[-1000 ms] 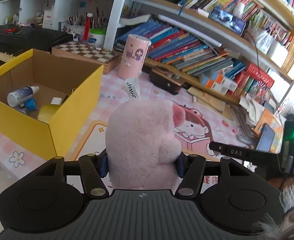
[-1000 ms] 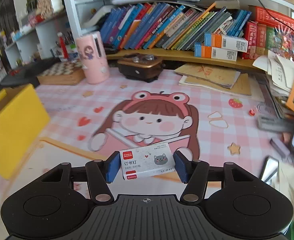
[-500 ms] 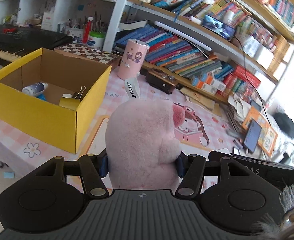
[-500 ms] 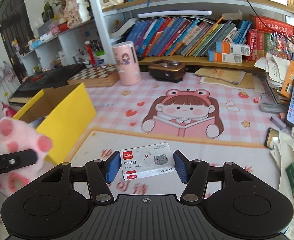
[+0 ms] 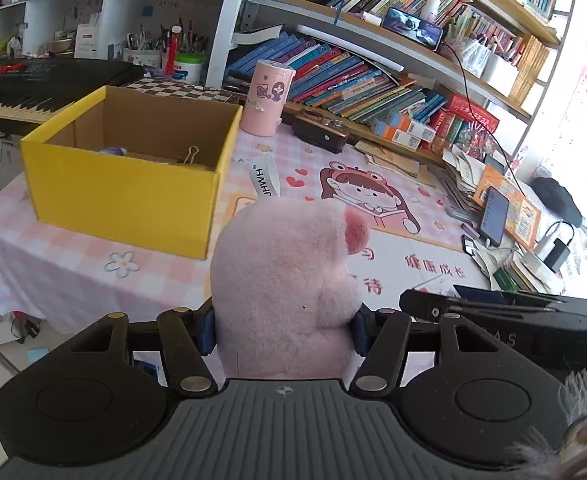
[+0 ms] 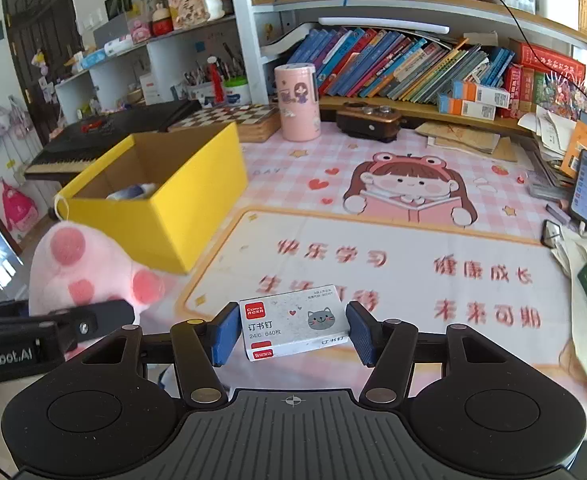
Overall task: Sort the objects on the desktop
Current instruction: 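Carry the plush pig and staple box with both tools toward the yellow box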
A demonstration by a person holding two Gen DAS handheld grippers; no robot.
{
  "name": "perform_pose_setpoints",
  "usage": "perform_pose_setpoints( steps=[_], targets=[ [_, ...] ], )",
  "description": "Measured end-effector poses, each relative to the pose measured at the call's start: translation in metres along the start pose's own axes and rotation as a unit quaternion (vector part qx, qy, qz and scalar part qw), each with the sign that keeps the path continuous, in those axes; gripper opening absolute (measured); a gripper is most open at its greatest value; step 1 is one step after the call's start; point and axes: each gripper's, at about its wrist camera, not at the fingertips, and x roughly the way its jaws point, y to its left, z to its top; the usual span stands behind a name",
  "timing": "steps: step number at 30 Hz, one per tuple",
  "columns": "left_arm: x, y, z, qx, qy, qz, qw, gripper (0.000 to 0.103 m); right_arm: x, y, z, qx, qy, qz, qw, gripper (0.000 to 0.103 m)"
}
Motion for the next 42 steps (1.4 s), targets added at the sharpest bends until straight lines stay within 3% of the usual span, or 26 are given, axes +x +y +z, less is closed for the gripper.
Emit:
perform_pose_setpoints(
  steps=[9,17,29,42],
  targets=[
    [-0.033,0.039,-0.021,0.002,0.008,-0.015,0.9999,0.057,-0.018,0.049,-0.033,0.005,0.013,-0.01,1.0,0.058],
    [-0.058,0.065,-0.036,-0.003,0.013,0.0,0.9999,0.057,-0.024,0.083,-0.05,0.003,0.027,0.001,1.0,0.058],
    [-0.09,0.103,-0.045,-0.039,-0.014,0.035,0.9985,0.057,-0.022,0.132,-0.053,-0.047,0.034,0.035,0.998,0.058],
    [-0.097,0.131,-0.043,-0.062,-0.02,0.049,0.9967,0.057,-0.009,0.167,-0.046,-0.079,0.042,0.059,0.994,0.058]
  ],
)
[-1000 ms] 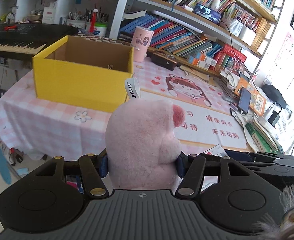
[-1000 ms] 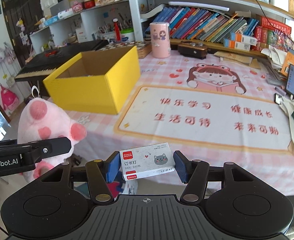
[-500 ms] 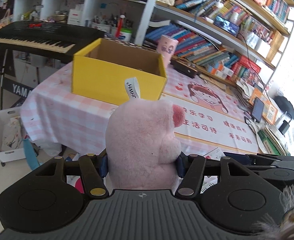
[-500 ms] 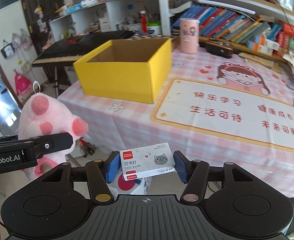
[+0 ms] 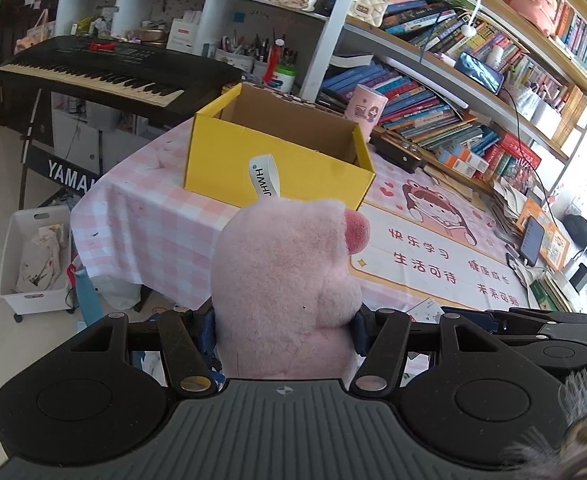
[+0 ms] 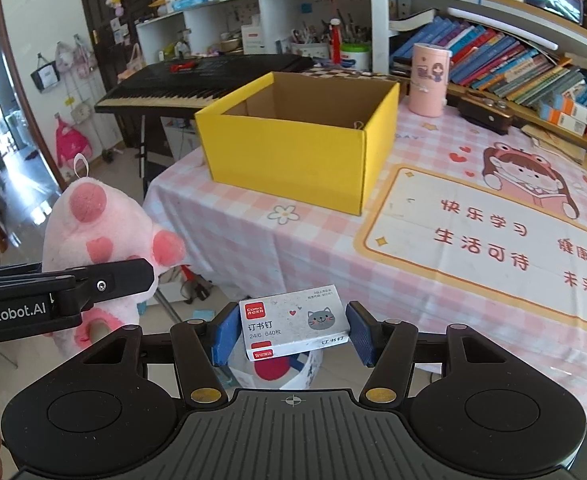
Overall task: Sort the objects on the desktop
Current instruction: 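Carry the plush pig and staple box with both tools toward the yellow box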
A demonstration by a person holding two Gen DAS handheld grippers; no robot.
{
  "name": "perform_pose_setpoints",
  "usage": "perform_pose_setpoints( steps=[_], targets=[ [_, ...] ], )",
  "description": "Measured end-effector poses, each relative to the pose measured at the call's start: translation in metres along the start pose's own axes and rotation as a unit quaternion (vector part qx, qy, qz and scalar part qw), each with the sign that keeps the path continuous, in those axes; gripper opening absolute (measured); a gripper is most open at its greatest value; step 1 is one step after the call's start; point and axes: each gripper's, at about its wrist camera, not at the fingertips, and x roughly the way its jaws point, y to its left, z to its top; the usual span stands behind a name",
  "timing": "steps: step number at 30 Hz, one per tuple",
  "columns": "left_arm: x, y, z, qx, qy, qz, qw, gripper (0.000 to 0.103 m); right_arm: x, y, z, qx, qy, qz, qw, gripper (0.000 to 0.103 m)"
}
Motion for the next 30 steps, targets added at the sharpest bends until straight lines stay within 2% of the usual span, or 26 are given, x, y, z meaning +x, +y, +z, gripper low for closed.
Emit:
perform_pose_setpoints(
  steps=[18,30],
  targets=[
    [0.028,0.008,0.009,-0.016,0.024,0.009,0.9996,0.057,0.028,0.0,0.014,-0.008,0.027,0.015,1.0,0.058],
    [0.071,0.003,0.05,-0.02,0.024,0.031,0.999,0.057,0.065,-0.017,0.055,-0.018,0.022,0.041,0.999,0.058]
  ],
)
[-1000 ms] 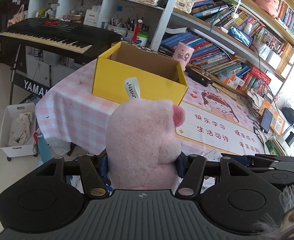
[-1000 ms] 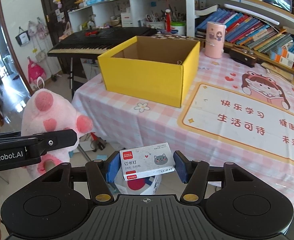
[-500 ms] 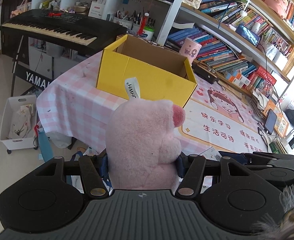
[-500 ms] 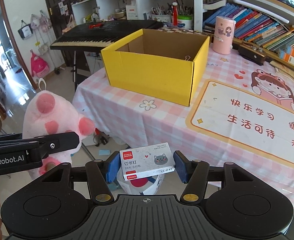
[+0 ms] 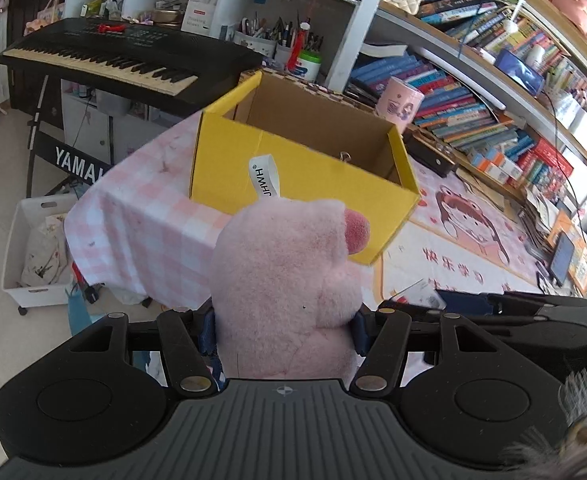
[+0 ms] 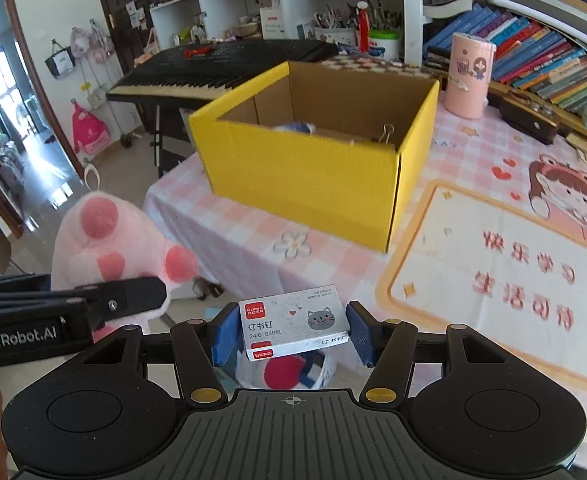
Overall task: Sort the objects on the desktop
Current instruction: 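Carry the plush pig and staple box with both tools toward the yellow box, then lower both tools into the box and open them, releasing pig and staple box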
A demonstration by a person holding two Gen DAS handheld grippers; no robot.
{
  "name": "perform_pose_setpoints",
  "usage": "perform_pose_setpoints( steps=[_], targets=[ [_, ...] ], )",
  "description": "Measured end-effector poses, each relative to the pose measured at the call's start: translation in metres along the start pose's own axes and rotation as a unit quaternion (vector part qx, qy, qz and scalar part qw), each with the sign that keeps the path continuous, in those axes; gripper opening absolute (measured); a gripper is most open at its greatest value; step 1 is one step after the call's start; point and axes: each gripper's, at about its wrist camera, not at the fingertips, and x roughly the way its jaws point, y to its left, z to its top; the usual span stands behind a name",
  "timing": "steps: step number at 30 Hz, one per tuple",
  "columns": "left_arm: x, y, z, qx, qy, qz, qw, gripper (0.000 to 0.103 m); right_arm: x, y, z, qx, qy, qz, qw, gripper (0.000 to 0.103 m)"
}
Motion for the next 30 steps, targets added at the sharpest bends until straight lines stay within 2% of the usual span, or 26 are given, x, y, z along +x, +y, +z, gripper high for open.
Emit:
perform_pose_setpoints(
  steps=[9,13,16,19,24,27,30],
  targets=[
    [0.025,-0.006,0.063,-0.03,-0.041,0.006,0.9987,0.057,0.006,-0.023,0.058,-0.011,-0.053,0.023,0.998,0.058],
    [0.041,-0.018,0.097,-0.019,-0.061,0.006,0.9979,0.058,0.007,-0.031,0.087,-0.026,-0.088,0.031,0.995,0.058],
    [0.057,-0.027,0.122,0.003,-0.073,0.01,0.9973,0.058,0.017,-0.036,0.107,-0.045,-0.098,0.031,0.994,0.058],
    [0.077,-0.029,0.146,0.001,-0.074,0.003,0.9972,0.059,0.037,-0.041,0.125,-0.067,-0.099,0.025,0.993,0.058],
    [0.12,-0.025,0.176,-0.005,-0.05,-0.006,0.9987,0.059,0.081,-0.044,0.146,-0.123,-0.074,0.02,0.989,0.058],
    [0.153,-0.026,0.193,-0.005,-0.017,-0.008,0.9998,0.059,0.108,-0.042,0.155,-0.155,-0.05,0.02,0.986,0.058],
    [0.188,-0.032,0.205,0.017,0.02,0.002,0.9997,0.059,0.135,-0.04,0.16,-0.176,-0.014,0.022,0.984,0.058]
  ],
)
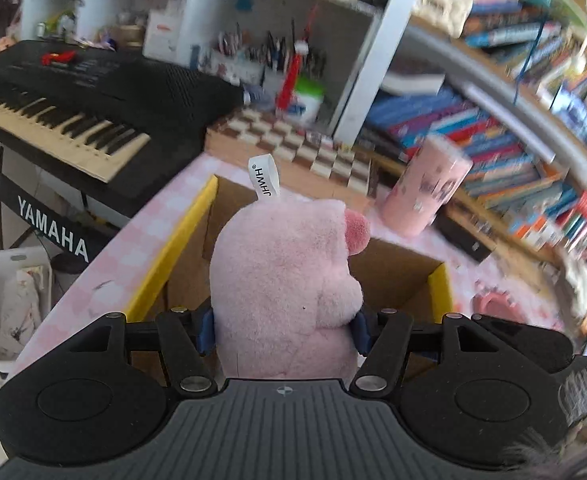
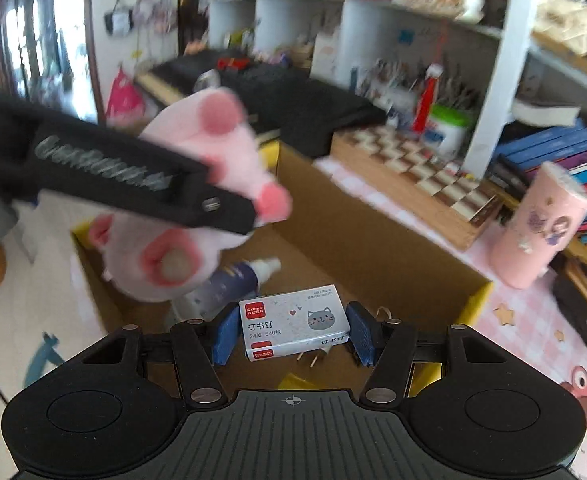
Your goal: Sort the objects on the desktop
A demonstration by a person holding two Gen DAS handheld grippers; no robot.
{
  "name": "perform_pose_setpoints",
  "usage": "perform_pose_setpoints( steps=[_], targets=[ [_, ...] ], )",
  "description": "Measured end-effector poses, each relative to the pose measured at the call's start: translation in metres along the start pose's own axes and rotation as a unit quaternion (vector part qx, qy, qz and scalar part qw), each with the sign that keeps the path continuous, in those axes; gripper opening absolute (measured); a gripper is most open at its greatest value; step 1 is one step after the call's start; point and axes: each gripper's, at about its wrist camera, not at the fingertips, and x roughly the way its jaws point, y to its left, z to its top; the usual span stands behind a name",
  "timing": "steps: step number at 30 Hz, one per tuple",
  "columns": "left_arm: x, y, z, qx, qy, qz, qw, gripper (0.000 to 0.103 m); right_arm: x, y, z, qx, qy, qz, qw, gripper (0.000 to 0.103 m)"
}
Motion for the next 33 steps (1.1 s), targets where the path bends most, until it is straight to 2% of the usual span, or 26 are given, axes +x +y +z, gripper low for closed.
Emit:
perform_pose_setpoints(
  steps=[4,8,12,17,21,27,33],
  targets=[
    [0.038,-0.007,0.008,0.026,0.046,0.007,0.9986,0.06,0.031,0.0,0.003,-0.043,0.046,0.001,0.998,0.058],
    [0.064,-0.005,0.004,0.027,0.09,0.012,0.9955,0.061,0.05,0.003,0.003,-0.085,0.093,0.013,0.992,0.058],
    [0.067,-0.011,-0.002,0.053,0.096,0.014,0.9938,0.063,0.057,0.012,0.001,-0.128,0.133,0.022,0.983,0.058],
    [0.067,-0.014,-0.005,0.068,0.099,0.019,0.9925,0.068,0.059,0.014,-0.002,-0.135,0.148,0.027,0.979,0.058],
    [0.063,-0.017,-0.006,0.077,0.086,0.027,0.993,0.091,0.052,0.01,-0.004,-0.11,0.129,0.018,0.985,0.062],
    [0.035,-0.025,0.0,0.09,0.031,0.033,0.995,0.093,0.021,-0.001,-0.014,-0.078,0.08,0.003,0.994,0.068],
    [-0.03,-0.034,0.0,0.085,-0.057,0.008,0.9947,0.1,-0.039,-0.011,-0.022,-0.021,0.003,-0.019,1.0,0.068]
  ],
)
